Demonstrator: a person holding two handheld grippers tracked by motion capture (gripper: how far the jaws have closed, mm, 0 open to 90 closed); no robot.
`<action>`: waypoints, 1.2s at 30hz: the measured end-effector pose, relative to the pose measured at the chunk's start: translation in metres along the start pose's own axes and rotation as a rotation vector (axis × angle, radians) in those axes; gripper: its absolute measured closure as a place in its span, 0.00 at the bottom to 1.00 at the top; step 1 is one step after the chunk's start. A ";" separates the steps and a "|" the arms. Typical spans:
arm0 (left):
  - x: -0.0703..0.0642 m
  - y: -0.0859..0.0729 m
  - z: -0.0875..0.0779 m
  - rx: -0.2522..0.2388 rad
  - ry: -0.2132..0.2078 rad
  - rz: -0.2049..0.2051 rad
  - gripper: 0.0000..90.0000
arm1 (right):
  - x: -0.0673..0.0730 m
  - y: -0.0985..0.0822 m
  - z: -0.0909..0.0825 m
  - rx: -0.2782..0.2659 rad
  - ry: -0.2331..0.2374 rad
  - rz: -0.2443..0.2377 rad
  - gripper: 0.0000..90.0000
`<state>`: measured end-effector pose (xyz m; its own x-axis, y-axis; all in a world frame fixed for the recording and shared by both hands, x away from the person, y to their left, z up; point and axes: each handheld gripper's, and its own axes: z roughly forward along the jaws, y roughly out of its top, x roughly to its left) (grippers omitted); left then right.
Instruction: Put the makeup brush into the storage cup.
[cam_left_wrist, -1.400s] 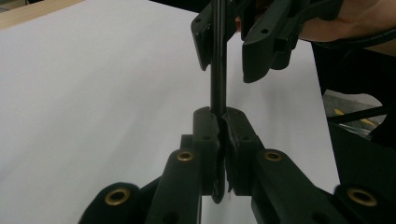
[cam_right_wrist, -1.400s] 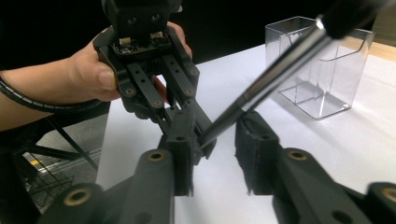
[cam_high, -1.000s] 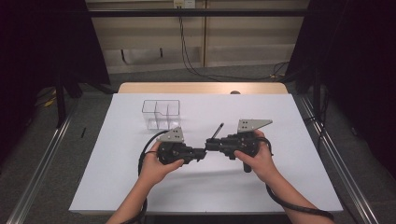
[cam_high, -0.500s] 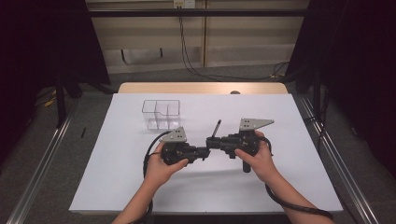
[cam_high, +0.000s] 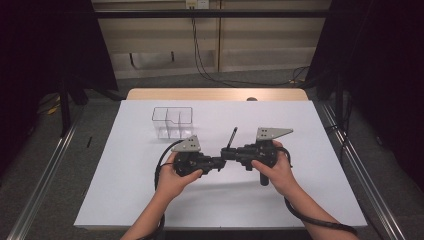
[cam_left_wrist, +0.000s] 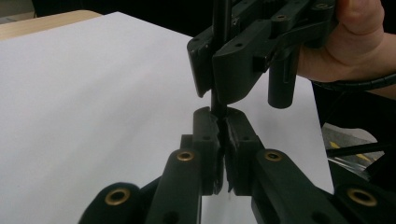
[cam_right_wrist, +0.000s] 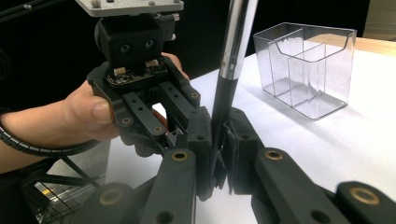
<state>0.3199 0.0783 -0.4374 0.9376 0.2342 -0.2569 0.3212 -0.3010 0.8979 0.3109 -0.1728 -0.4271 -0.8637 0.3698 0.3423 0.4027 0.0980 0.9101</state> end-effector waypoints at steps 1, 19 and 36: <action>0.000 0.000 0.000 0.005 0.000 0.001 0.93 | 0.000 0.000 0.000 -0.001 -0.001 0.000 0.92; 0.003 -0.001 -0.010 -0.010 -0.040 0.005 0.64 | -0.001 0.003 -0.006 -0.005 -0.004 -0.030 0.94; 0.007 0.015 -0.018 -0.080 -0.027 -0.001 0.11 | -0.001 0.001 -0.004 0.003 -0.012 -0.051 0.94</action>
<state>0.3286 0.0922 -0.4191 0.9408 0.2092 -0.2668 0.3119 -0.2254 0.9230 0.3103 -0.1770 -0.4254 -0.8795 0.3755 0.2923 0.3586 0.1194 0.9258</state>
